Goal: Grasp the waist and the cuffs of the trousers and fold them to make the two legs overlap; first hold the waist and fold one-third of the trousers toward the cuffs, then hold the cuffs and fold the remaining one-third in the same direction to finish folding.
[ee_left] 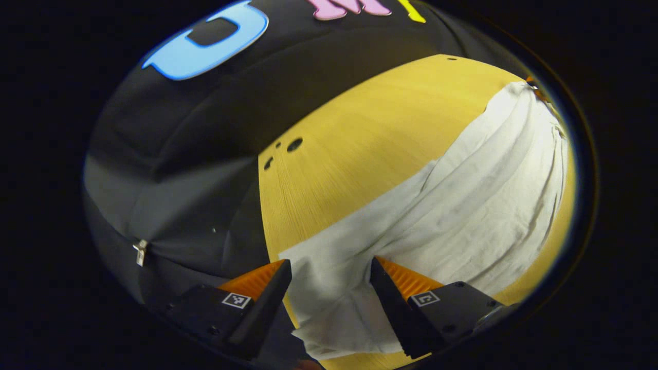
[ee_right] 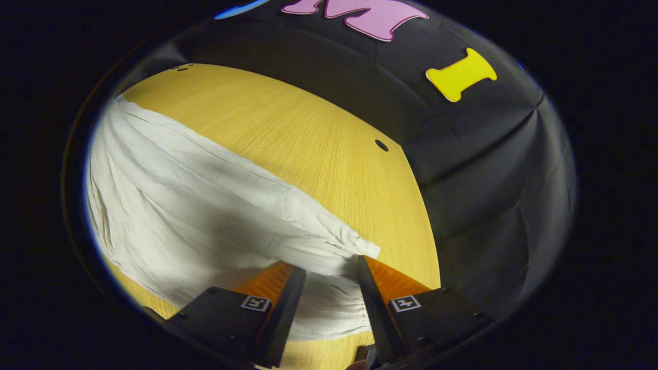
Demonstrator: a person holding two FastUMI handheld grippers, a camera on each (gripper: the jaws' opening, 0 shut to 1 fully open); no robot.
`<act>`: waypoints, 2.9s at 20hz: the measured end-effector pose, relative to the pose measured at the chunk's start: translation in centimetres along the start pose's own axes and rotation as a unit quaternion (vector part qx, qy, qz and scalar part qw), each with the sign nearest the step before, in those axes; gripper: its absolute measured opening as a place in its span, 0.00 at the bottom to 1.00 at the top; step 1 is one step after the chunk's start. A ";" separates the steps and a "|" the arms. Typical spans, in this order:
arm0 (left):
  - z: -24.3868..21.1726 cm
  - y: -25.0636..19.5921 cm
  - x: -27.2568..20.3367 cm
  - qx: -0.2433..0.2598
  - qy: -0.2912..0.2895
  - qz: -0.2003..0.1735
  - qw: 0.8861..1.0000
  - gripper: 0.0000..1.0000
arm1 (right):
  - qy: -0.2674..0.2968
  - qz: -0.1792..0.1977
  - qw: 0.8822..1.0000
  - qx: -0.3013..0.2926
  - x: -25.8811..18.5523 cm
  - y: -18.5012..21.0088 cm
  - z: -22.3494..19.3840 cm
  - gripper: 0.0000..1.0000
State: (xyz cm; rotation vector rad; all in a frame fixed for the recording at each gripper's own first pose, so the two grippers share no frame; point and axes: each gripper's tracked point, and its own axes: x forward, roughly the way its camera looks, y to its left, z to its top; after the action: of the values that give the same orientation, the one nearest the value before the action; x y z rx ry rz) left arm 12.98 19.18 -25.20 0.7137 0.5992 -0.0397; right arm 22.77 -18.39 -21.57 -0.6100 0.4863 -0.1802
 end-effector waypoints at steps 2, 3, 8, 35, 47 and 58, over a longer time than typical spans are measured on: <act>2.0 -0.6 -1.4 -0.003 -0.036 -0.025 0.999 0.96 | -0.010 -0.013 1.000 0.012 -0.7 -0.8 0.1 0.86; 2.9 -0.9 -2.3 -0.014 -0.047 -0.041 0.998 0.96 | -0.015 -0.017 0.999 0.026 -1.0 -1.1 0.3 0.87; 4.1 0.9 -5.8 -0.111 -0.068 -0.050 0.990 0.97 | -0.027 -0.037 0.988 0.149 -4.1 -3.7 0.6 0.90; -6.5 -7.7 -13.0 -0.566 0.032 -0.041 0.823 0.95 | 0.108 -0.095 0.805 0.576 0.1 -2.0 -7.0 0.90; -8.0 -7.4 -7.2 -0.680 0.060 -0.019 0.731 0.95 | 0.062 -0.028 0.811 0.581 -2.3 -2.4 -5.0 0.20; -7.8 -4.2 -1.6 -0.654 0.082 0.059 0.750 0.89 | 0.003 -0.018 0.830 0.557 -6.1 -3.2 -2.3 0.20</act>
State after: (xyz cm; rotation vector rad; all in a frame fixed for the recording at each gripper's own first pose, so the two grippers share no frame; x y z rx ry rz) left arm 6.74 20.54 -31.53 -0.6426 0.5896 0.5335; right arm 16.24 -20.26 -18.93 0.5376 0.2966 -0.4558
